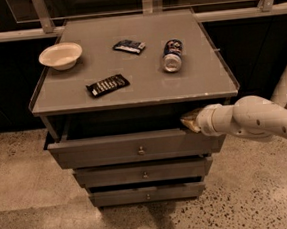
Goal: Open top drawer
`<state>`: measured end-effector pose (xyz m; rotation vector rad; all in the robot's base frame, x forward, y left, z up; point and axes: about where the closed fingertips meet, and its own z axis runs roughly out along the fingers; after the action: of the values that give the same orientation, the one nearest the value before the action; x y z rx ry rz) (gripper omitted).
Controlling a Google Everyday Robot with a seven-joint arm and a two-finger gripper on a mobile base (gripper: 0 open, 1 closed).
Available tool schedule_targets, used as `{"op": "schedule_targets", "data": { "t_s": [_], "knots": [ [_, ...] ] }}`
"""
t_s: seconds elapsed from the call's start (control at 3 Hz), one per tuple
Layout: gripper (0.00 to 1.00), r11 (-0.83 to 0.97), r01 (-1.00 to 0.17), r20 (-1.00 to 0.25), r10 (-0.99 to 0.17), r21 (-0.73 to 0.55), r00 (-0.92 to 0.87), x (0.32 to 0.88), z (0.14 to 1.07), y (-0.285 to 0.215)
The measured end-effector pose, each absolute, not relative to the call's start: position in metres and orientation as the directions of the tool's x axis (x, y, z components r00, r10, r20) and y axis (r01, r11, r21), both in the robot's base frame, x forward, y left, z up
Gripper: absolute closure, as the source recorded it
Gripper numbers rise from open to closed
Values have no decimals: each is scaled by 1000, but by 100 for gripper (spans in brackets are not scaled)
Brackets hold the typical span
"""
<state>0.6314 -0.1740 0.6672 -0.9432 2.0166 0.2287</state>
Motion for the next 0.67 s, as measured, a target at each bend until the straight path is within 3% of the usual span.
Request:
{"op": "schedule_targets", "data": {
  "t_s": [0.67],
  "knots": [
    [100,661,-734,-770,-548,-158,-328,617,666,-175]
  ]
}}
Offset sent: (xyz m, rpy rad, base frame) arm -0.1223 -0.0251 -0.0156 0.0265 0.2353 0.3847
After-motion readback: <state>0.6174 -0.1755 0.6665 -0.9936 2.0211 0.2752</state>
